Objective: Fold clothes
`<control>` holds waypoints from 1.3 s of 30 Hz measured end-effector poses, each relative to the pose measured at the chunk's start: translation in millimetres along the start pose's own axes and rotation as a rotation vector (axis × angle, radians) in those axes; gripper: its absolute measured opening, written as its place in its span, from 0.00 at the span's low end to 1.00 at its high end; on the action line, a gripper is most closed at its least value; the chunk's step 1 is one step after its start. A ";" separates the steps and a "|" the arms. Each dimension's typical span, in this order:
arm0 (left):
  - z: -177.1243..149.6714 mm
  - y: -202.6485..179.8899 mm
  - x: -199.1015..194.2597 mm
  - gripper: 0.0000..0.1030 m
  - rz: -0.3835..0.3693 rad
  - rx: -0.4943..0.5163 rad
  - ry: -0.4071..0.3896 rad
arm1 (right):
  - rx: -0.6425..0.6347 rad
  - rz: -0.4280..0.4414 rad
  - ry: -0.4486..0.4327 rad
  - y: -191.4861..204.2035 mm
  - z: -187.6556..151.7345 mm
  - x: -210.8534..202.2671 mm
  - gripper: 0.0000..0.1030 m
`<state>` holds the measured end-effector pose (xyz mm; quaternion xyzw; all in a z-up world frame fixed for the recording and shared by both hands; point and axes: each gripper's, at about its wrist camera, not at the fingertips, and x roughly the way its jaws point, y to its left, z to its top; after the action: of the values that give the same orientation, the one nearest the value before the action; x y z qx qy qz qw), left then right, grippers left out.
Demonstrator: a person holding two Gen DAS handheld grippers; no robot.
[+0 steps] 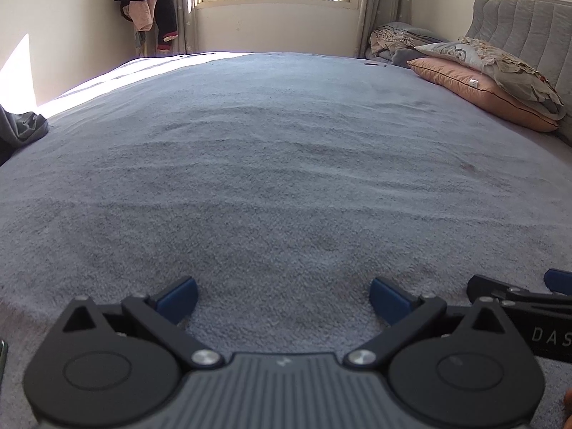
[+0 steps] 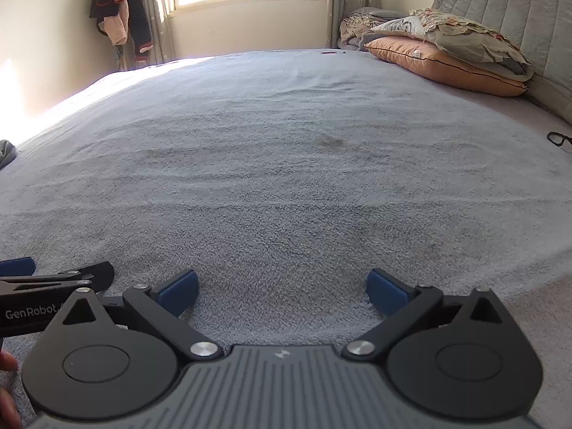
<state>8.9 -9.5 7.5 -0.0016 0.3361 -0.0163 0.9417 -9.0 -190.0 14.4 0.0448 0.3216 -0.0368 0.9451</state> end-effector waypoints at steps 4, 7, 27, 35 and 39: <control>4.2 2.4 6.3 1.00 -0.032 0.013 -0.009 | 0.025 -0.029 -0.014 -4.7 3.7 5.7 1.00; 4.2 0.5 7.6 1.00 -0.026 0.012 -0.012 | 0.030 -0.052 -0.014 -6.4 6.5 11.3 1.00; 10.4 -1.9 18.4 1.00 -0.019 -0.024 -0.016 | -0.058 -0.098 -0.007 7.6 8.4 18.4 1.00; 9.0 -3.5 19.8 1.00 -0.008 -0.038 -0.035 | -0.054 -0.092 -0.021 8.3 6.7 20.6 1.00; 8.6 -3.6 19.6 1.00 -0.006 -0.035 -0.037 | -0.051 -0.090 -0.023 7.2 6.5 20.3 1.00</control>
<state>29.4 -13.9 1.8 -0.0193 0.3189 -0.0132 0.9475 11.7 -184.4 7.6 0.0057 0.3134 -0.0714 0.9469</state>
